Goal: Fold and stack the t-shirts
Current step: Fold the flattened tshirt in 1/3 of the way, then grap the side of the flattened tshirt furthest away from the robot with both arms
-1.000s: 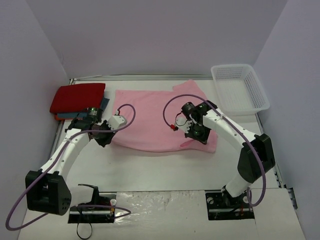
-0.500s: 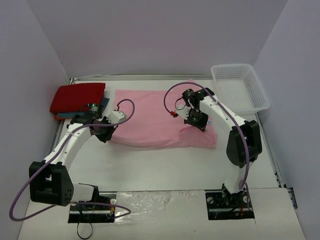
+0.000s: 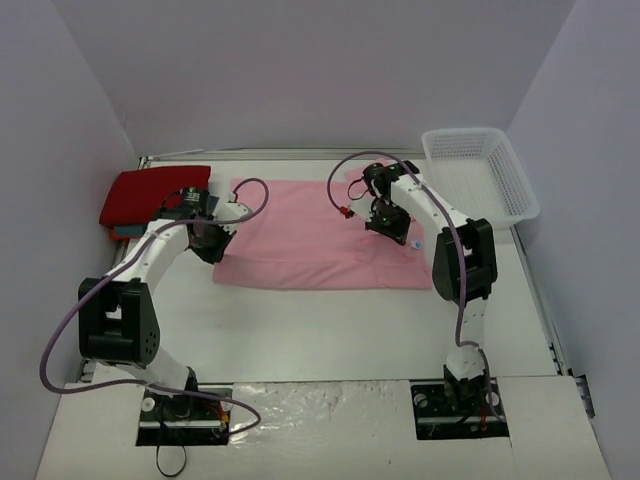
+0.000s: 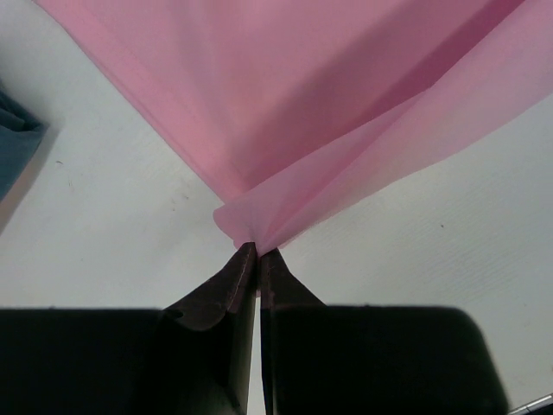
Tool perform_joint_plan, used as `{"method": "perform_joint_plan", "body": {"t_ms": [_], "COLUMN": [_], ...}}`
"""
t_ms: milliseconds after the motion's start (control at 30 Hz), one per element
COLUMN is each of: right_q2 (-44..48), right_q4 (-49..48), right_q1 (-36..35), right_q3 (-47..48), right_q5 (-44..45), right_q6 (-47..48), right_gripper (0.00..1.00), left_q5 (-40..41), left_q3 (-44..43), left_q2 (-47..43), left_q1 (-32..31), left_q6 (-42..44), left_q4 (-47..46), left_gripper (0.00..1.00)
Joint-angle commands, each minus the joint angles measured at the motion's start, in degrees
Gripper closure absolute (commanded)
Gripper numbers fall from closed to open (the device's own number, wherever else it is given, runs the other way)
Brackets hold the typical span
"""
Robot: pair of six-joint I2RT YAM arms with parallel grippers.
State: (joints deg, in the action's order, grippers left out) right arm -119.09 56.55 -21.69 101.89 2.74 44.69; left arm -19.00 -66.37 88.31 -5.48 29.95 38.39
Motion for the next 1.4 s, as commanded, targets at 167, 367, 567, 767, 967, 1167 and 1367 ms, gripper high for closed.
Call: {"method": "perform_joint_plan", "body": {"t_ms": [167,367,567,767,967,1167,1367], "right_q2": [-7.6,-13.2,-15.5,-14.3,-7.8,0.3,3.1], "right_q4": [3.7,3.7,3.6,0.5,-9.7,-18.2,-21.4], "right_q1": [2.0,2.2,2.2,2.3,2.3,2.3,3.7], "right_q3": [8.4,13.1,15.6,17.6,17.3,9.6,10.1], "right_q5": [1.1,1.1,0.9,4.0,12.4,17.7,14.6], "right_q6": [2.8,2.9,2.1,-0.6,-6.4,-9.2,-10.8], "right_gripper": [1.0,1.0,1.0,0.6,0.62,0.61,0.54], "left_q5": [-0.9,0.4,4.4,7.4,8.5,10.1,13.1], "left_q3": [-6.0,-6.2,-6.5,-8.2,-13.9,-15.6,-14.7], "left_q2": [7.0,10.6,12.7,11.2,5.8,-0.1,-3.3], "left_q1": [0.6,0.9,1.1,1.1,1.0,0.6,0.5], "left_q6": [0.5,0.6,-1.3,-2.3,-5.6,-7.1,-8.9], "left_q4": [-0.2,-1.2,-2.8,-3.8,-5.2,-4.7,-6.6], "left_gripper": [0.98,0.98,0.97,0.76,0.7,0.64,0.5]}}
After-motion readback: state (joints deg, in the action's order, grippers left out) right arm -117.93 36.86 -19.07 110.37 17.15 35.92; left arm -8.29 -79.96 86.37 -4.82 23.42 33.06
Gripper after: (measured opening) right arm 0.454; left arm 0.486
